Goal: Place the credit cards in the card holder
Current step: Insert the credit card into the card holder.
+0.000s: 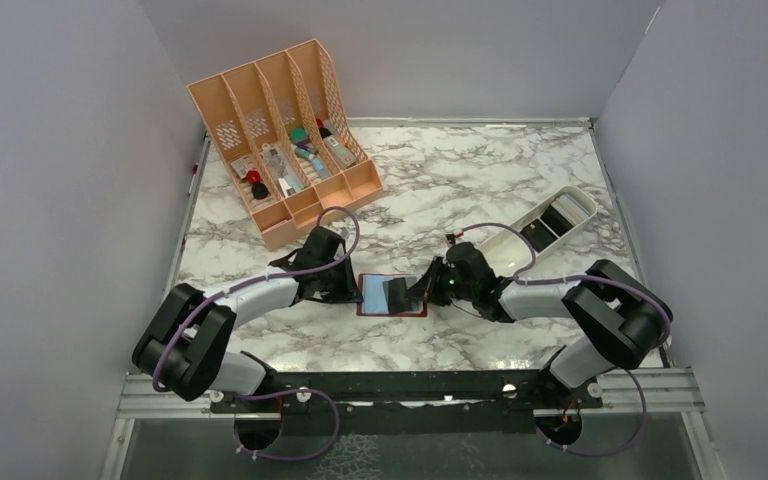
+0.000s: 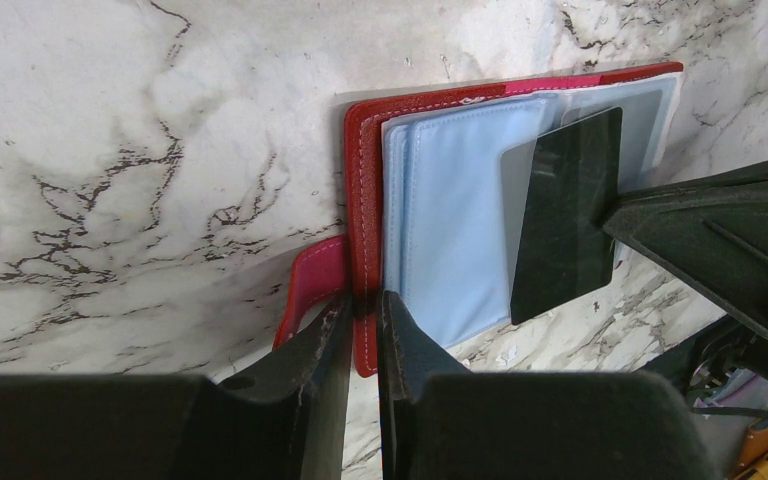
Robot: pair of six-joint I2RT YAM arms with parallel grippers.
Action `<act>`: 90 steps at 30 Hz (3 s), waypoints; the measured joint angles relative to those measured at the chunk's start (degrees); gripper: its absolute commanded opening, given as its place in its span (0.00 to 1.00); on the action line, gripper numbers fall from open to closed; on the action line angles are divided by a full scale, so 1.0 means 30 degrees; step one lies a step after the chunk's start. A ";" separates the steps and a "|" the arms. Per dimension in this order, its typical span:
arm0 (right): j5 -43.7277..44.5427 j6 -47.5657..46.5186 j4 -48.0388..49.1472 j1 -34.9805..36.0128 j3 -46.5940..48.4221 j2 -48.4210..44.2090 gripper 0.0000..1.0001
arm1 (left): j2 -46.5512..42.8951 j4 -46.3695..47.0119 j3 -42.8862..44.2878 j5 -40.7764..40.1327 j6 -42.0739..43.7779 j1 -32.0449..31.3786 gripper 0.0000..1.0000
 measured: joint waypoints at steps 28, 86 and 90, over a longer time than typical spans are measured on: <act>0.0124 0.1443 0.4605 0.0984 0.0189 0.2922 0.01 | -0.0335 0.0648 -0.0641 0.0867 -0.0634 -0.0182 0.19; 0.0015 -0.2200 -0.2441 0.2004 0.2820 0.1064 0.30 | -0.0313 0.1581 0.0146 0.1362 -0.0925 -0.0117 0.34; -0.0029 -0.2222 -0.2317 0.2164 0.3067 0.1661 0.26 | -0.0299 0.1610 0.0146 0.1443 -0.0918 -0.0117 0.37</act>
